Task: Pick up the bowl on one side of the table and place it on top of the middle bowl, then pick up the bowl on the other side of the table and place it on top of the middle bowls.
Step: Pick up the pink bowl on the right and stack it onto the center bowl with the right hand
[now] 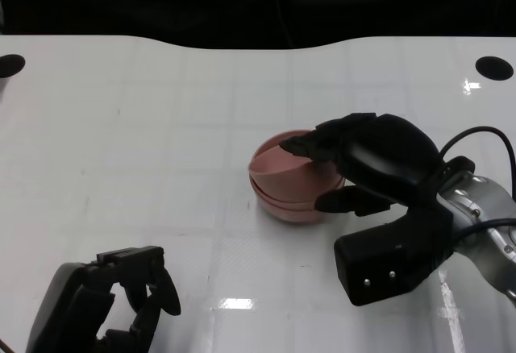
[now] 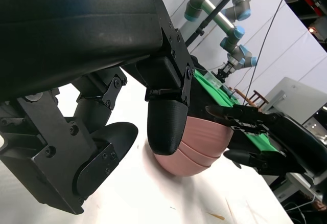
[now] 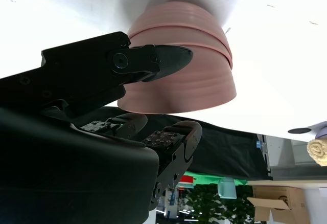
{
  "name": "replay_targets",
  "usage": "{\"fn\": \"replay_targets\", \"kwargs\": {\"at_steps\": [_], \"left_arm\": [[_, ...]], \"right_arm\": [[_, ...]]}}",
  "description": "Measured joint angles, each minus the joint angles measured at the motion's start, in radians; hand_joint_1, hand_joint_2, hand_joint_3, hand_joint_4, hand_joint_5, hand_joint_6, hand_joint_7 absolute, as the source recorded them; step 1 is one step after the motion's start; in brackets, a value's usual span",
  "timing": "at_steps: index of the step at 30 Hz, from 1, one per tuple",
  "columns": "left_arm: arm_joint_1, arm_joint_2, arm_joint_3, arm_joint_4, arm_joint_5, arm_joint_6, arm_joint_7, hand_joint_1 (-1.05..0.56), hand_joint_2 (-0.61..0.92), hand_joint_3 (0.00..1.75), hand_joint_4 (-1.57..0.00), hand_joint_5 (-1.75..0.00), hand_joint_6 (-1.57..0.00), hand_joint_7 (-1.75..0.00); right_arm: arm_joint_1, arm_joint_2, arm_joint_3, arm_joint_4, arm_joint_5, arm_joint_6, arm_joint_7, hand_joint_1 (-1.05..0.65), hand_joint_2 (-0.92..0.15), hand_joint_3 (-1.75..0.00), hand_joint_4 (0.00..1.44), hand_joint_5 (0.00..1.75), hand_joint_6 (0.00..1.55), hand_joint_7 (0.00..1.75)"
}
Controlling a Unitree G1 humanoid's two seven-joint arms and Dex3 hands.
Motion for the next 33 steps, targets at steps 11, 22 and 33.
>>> {"fn": "replay_targets", "kwargs": {"at_steps": [11,22,33], "left_arm": [[-0.001,0.003,0.000,0.001,0.001,0.000,0.000,-0.02,0.23,1.62,-0.91,-1.67,-0.86,-1.47],[-0.001,0.005,-0.001,0.001,0.002,0.002,0.000,-0.03,0.23,1.62,-0.89,-1.69,-0.85,-1.47],[-0.001,0.010,-0.001,0.001,0.002,0.003,0.000,-0.03,0.22,1.63,-0.89,-1.70,-0.85,-1.48]], "right_arm": [[0.117,-0.043,-0.006,-0.081,-0.018,-0.012,0.000,-0.69,-0.92,-0.22,0.38,0.02,0.41,0.02],[0.139,-0.046,-0.003,-0.081,-0.030,-0.019,0.009,-0.68,-0.92,-0.22,0.37,0.02,0.40,0.01],[0.160,-0.018,-0.021,-0.047,0.009,-0.109,-0.152,-0.59,-0.92,-0.23,0.33,0.00,0.32,0.00]]}}
